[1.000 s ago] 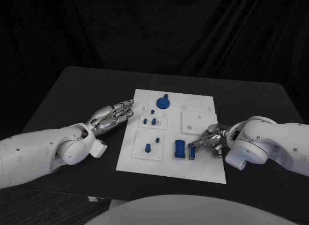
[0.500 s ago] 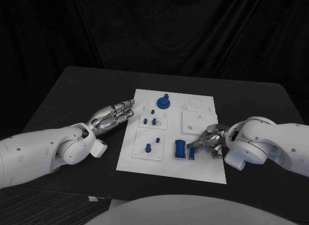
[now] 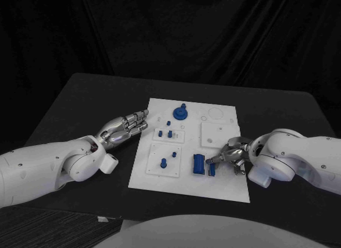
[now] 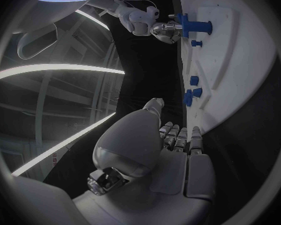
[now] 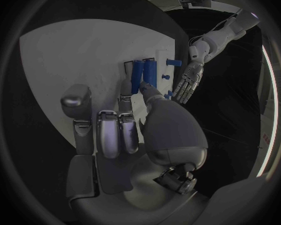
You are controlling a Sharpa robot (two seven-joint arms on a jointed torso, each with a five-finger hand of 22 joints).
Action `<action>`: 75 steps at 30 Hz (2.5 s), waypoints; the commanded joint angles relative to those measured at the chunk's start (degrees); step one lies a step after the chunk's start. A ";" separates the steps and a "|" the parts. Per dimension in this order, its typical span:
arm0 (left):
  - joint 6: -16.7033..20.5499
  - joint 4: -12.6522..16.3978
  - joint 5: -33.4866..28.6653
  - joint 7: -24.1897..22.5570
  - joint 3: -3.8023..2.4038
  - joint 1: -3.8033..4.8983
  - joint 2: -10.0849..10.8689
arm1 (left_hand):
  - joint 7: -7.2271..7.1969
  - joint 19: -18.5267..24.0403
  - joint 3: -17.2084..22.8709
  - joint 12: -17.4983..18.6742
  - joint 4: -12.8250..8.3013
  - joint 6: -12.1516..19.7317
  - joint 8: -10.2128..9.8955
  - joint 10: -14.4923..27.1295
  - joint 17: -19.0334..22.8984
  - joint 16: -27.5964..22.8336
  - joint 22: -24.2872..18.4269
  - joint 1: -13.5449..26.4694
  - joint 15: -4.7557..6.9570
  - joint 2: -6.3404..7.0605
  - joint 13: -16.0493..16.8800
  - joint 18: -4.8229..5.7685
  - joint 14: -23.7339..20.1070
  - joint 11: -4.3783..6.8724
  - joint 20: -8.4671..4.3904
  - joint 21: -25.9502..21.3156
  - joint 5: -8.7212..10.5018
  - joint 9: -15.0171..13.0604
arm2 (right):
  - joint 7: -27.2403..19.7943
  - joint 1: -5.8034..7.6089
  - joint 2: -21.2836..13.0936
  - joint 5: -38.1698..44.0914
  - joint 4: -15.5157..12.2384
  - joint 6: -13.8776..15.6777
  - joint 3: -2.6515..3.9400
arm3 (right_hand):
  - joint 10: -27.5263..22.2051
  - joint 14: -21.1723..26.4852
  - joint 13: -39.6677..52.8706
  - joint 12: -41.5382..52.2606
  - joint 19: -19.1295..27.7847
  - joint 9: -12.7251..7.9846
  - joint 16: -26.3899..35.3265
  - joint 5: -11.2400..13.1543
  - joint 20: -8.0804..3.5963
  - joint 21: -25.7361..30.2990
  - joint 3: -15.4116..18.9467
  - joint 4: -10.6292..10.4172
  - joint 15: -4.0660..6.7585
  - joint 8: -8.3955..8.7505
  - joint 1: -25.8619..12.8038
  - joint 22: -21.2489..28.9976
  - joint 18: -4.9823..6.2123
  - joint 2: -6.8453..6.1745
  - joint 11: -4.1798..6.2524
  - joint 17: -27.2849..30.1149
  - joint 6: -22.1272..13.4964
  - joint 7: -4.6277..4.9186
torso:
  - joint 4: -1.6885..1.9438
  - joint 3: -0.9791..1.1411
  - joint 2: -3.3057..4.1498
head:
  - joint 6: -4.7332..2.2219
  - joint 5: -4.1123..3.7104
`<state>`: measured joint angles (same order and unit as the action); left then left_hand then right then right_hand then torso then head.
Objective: Assemble the parts on the task board
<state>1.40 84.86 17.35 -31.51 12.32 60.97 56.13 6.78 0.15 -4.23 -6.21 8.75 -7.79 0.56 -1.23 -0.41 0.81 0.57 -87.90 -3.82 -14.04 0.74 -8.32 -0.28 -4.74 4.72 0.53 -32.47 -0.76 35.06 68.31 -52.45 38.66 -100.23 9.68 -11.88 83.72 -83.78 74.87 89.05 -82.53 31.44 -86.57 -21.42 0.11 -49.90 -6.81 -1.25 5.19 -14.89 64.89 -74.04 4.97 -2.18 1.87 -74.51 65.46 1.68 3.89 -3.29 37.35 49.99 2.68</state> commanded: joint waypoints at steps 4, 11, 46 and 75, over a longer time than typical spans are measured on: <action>-0.75 0.03 -0.25 -0.60 -0.05 -0.10 -0.19 | 0.55 -0.23 2.04 -0.99 -1.16 -0.15 0.75 0.25 0.41 -0.81 -0.51 0.04 -0.85 -0.05 0.50 4.15 0.28 -0.56 0.08 -0.47 -0.88 -0.51 | 0.64 -0.28 -0.22 1.82 -0.29 -1.36 -0.06 | 6.28 -5.20 15.13 0.95 -0.64 -0.68 -0.67 3.75 0.08 0.58 -1.41 -0.46 0.96 0.50 -1.36 -6.95 1.67 -0.09 0.94 -10.38 -1.90 -0.31 | -0.01 0.01 -0.03 | 0.01 -0.04; -0.82 -0.01 -0.25 -0.55 -0.05 -0.12 -0.23 | 0.55 -0.23 2.04 -0.99 -1.16 -0.15 0.75 0.25 0.41 -0.81 -0.51 0.04 -0.85 -0.05 0.50 4.15 0.28 -0.56 0.08 -0.47 -0.88 -0.51 | 0.60 -0.30 -0.25 2.13 -0.28 -1.77 -0.06 | 6.28 -5.22 15.13 0.95 -0.80 -0.61 -0.73 8.45 0.15 0.53 0.84 -2.31 0.89 0.39 -2.77 -7.00 1.64 -0.39 0.82 -10.44 -1.73 -0.19 | -0.01 -0.02 -0.02 | 0.01 -0.11; -0.78 0.28 -0.25 -1.90 -0.05 -0.21 0.00 | 0.80 -0.24 2.30 -1.19 -1.32 -0.30 0.77 0.16 0.41 -0.81 -0.50 0.17 -1.13 -0.08 0.53 4.19 0.28 -0.83 0.31 -0.46 -0.88 -0.53 | -5.23 1.02 -6.41 7.03 -6.59 4.46 -0.04 | 6.28 -5.34 15.13 0.95 -1.44 0.41 -1.11 11.90 0.15 -0.07 8.32 -11.03 0.74 0.02 -7.89 -7.31 1.52 0.18 0.57 -10.91 -3.14 0.02 | -0.03 -0.01 -0.02 | 0.01 0.25; -0.91 0.20 -0.25 -2.33 -0.05 -0.28 0.20 | 0.82 -0.27 2.68 -1.48 -1.77 -0.78 0.87 -0.02 0.41 -0.81 -0.48 0.13 -1.11 0.06 0.57 4.09 0.28 -0.86 0.44 -0.44 -1.20 -0.60 | -16.20 -6.29 -9.64 41.91 -11.11 8.08 -0.07 | 6.28 -5.94 15.13 0.95 -1.65 44.42 -2.85 4.82 -1.05 -7.65 14.44 -7.58 2.33 -55.38 13.87 -8.67 0.57 0.42 2.74 -14.18 -6.29 -2.58 | -0.07 -0.01 0.01 | 0.01 0.36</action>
<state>0.99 84.95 17.35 -32.77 12.32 60.76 56.33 7.28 0.16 -2.97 -6.22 7.50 -8.30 0.56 -1.19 -0.41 0.81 0.57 -87.90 -4.32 -14.04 0.75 -8.32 0.23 -5.20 4.74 0.53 -32.51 -0.77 18.74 62.23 -62.17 77.42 -111.35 17.93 -11.96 83.65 -83.89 74.87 89.05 -83.54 75.22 -88.57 -17.42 -0.72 -55.96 7.04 -8.62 7.13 -69.35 78.19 -74.04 4.94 -2.03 3.83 -74.51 57.34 -0.79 3.85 -3.28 37.34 49.99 2.96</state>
